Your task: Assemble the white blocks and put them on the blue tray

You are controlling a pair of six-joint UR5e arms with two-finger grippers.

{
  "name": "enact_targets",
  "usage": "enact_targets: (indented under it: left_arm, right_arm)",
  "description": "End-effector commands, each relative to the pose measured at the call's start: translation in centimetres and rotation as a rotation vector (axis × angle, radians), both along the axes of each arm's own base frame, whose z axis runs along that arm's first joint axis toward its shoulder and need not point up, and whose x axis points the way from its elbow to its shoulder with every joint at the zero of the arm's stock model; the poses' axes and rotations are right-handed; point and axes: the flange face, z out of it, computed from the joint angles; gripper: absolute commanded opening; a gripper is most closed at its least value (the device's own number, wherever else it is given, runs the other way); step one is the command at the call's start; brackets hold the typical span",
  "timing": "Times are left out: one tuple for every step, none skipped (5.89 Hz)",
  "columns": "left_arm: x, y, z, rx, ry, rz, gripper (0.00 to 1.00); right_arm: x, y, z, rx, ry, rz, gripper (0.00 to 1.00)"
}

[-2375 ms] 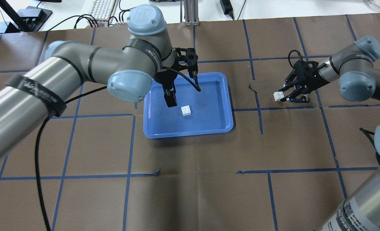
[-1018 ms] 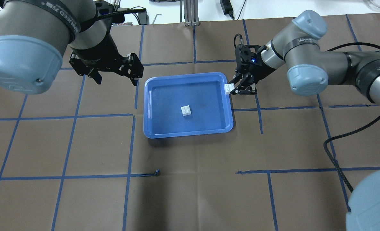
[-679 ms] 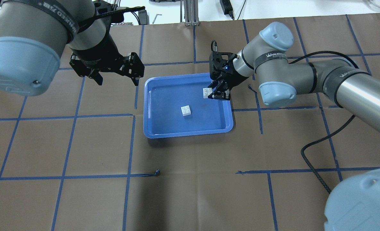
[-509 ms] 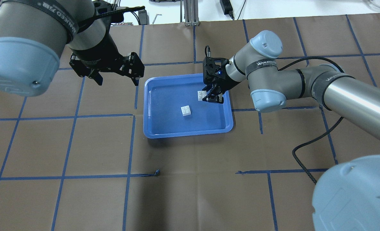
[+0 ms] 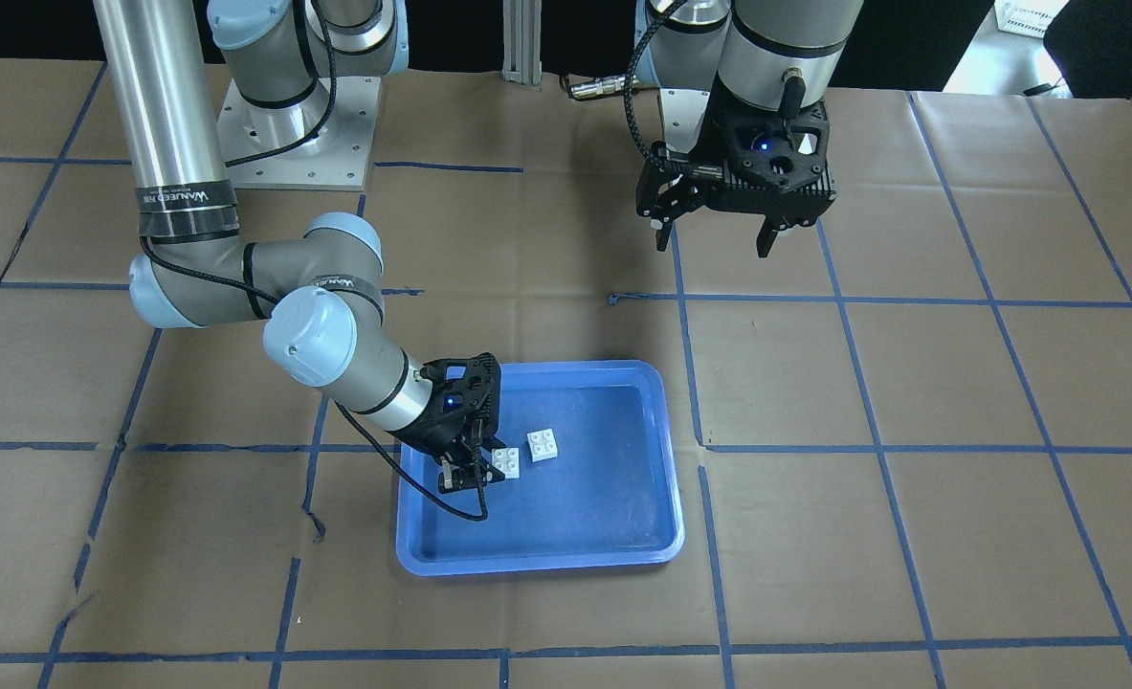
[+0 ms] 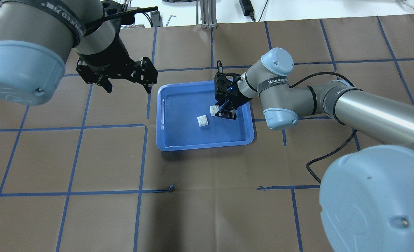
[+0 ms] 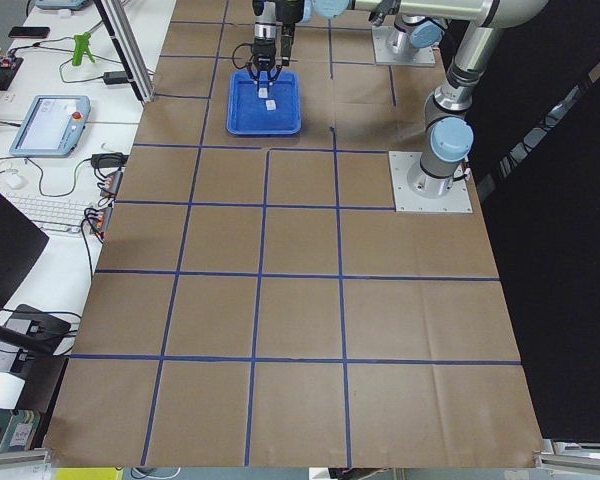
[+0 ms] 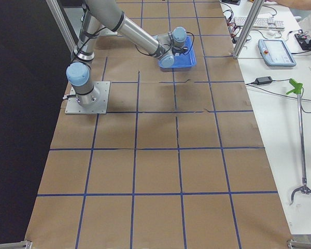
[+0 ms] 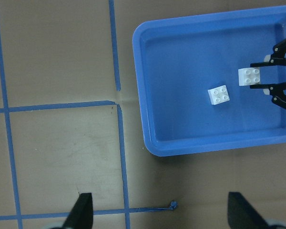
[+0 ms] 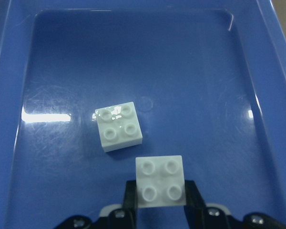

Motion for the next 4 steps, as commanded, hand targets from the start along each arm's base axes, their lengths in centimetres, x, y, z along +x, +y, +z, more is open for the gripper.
enact_targets:
  left_arm:
    - [0.0,0.0,0.0,0.000,0.000,0.000,0.99]
    - [0.0,0.0,0.1,-0.002,0.000,0.000,0.99]
    - [0.0,0.0,0.1,-0.002,0.000,0.000,0.99]
    - [0.0,0.0,0.1,-0.002,0.000,0.000,0.99]
  right_arm:
    - [0.6,0.6,-0.7,0.023,0.002,-0.005,0.22]
    - [2.0,1.4,-0.9,0.035,0.004,0.004,0.22]
    - [2.2,1.6,-0.8,0.038,0.007,-0.001,0.22]
    - [2.2,1.6,-0.8,0.038,0.007,-0.002,0.22]
